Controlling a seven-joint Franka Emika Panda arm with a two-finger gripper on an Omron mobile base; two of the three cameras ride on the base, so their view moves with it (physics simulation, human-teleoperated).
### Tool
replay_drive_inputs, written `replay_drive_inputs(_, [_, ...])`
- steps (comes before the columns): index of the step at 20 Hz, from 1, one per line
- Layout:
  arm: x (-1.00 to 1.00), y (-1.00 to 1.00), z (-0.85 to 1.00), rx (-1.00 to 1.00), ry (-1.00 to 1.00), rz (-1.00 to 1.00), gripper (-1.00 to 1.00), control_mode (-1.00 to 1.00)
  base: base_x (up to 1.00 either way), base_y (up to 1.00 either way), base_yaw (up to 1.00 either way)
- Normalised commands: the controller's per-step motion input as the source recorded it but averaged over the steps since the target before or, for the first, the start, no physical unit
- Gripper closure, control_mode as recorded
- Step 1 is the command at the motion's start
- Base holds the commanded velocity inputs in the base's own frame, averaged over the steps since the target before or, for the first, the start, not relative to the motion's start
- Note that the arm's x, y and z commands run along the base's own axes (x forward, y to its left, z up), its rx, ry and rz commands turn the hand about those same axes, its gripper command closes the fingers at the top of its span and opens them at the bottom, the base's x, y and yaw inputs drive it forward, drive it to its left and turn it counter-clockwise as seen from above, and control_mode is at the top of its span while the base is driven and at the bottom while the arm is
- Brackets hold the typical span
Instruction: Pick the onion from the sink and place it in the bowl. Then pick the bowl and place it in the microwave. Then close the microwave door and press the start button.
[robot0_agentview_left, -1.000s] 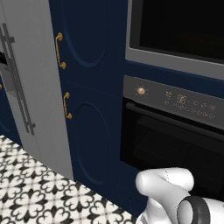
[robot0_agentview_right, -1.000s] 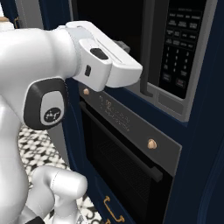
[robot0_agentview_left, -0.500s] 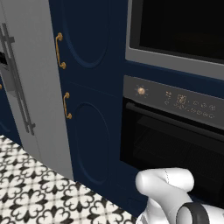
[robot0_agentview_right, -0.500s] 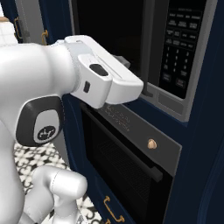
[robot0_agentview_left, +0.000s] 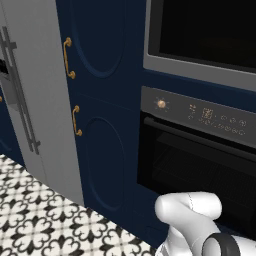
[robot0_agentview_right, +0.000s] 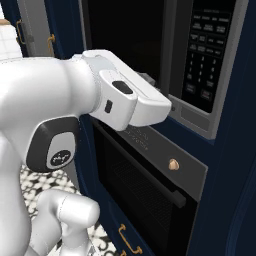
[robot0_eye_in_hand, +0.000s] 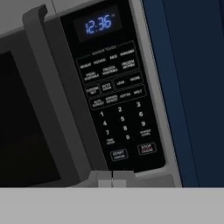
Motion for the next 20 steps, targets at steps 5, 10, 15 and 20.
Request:
replay_drive_inputs(5, [0.08, -0.03, -0.11, 0.0, 0.0, 0.0, 1.0, -1.0, 0.0, 0.0, 0.0])
replay_drive_inputs(10, [0.23, -0.05, -0.13, 0.0, 0.0, 0.0, 1.0, -1.0, 0.0, 0.0, 0.0])
replay_drive_inputs(15, [0.17, -0.21, 0.0, 0.0, 0.0, 0.0, 1.0, -1.0, 0.0, 0.0, 0.0])
replay_drive_inputs(20, [0.13, -0.31, -0.08, 0.0, 0.01, 0.0, 1.0, -1.0, 0.0, 0.0, 0.0])
